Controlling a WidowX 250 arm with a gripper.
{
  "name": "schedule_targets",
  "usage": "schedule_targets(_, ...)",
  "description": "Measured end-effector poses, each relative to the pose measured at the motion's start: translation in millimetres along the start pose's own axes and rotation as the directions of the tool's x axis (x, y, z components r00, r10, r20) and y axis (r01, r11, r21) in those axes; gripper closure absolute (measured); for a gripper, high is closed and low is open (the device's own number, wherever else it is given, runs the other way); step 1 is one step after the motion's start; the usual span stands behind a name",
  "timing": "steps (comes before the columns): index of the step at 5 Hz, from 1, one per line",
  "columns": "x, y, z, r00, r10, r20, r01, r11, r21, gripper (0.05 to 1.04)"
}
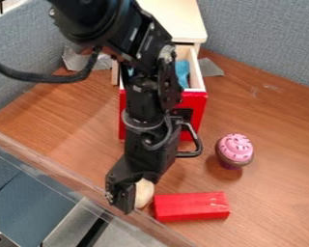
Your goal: Take the white object and put inside the drawer
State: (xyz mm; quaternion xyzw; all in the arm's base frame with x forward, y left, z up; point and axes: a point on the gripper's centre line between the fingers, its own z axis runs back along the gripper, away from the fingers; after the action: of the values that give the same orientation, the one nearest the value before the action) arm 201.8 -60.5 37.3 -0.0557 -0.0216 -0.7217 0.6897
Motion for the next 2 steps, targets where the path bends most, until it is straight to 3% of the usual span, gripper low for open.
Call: schedule_targets(2,-1.6,0.8,-10.4,1.0,-0.018,0.021,0.017,0.996,0.086,0.083)
